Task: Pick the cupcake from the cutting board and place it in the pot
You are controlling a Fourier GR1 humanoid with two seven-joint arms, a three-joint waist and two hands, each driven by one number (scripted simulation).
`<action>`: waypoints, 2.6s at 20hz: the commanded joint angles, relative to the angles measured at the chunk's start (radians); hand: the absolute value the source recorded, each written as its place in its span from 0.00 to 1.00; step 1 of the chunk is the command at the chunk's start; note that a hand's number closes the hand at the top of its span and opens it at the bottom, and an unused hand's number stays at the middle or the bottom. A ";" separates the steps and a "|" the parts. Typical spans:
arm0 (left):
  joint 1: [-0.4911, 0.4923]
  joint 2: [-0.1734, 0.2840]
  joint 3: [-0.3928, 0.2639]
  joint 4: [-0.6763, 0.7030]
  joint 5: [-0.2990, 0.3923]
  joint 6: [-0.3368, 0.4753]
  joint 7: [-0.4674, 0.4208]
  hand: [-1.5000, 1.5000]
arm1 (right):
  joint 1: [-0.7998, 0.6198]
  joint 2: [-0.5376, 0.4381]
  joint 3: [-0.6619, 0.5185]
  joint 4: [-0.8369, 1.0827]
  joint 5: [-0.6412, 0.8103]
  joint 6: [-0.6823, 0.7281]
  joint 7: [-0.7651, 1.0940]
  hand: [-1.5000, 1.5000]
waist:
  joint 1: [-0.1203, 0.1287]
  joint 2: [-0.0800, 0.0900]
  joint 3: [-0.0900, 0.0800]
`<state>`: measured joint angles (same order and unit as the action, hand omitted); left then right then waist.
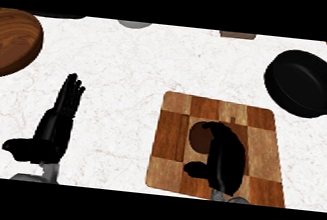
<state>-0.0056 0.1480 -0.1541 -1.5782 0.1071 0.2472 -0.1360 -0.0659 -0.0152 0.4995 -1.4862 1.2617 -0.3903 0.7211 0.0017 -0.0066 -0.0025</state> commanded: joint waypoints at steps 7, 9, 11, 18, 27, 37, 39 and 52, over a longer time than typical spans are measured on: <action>0.017 -0.036 0.028 0.010 -0.032 -0.025 -0.021 0.50 | 0.011 0.015 0.036 -0.005 0.134 -0.050 0.010 1.00 | -0.002 0.006 0.002; -0.015 -0.064 0.000 0.012 -0.055 0.008 0.021 0.50 | 0.006 0.015 0.020 0.030 0.204 -0.081 0.020 1.00 | -0.003 0.006 0.002; -0.011 -0.035 0.049 0.088 -0.014 -0.057 -0.065 0.50 | 0.011 0.015 0.020 0.011 0.249 -0.119 0.015 1.00 | -0.005 0.006 0.002; -0.041 -0.028 0.022 0.038 -0.024 -0.050 -0.002 0.50 | -0.064 -0.212 0.250 -0.049 -0.114 0.306 -0.497 1.00 | 0.039 0.016 0.001; -0.035 -0.032 0.047 0.009 -0.033 -0.022 0.031 0.50 | -0.085 -0.410 -0.010 -0.546 -0.373 0.432 -0.644 1.00 | -0.009 0.004 0.002; 0.042 -0.070 0.000 -0.031 -0.078 -0.009 0.017 0.50 | -0.145 -0.452 -0.339 -0.661 -0.468 0.580 -0.509 1.00 | 0.001 0.006 0.002; -0.023 -0.003 0.082 -0.013 -0.016 -0.079 0.046 0.50 | -0.146 -0.448 -0.381 -0.588 -0.461 0.556 -0.538 1.00 | 0.000 0.007 0.002; -0.009 -0.059 0.042 -0.045 -0.080 -0.042 0.071 0.50 | -0.393 -0.490 -0.611 -0.028 -0.475 0.469 -0.766 1.00 | 0.009 0.008 0.003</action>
<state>-0.0187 0.0894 -0.1063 -1.5840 0.0413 0.1997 -0.1076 -0.3948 -0.5142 -0.0834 -1.6683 0.7624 0.1219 0.0093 0.0084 0.0018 0.0001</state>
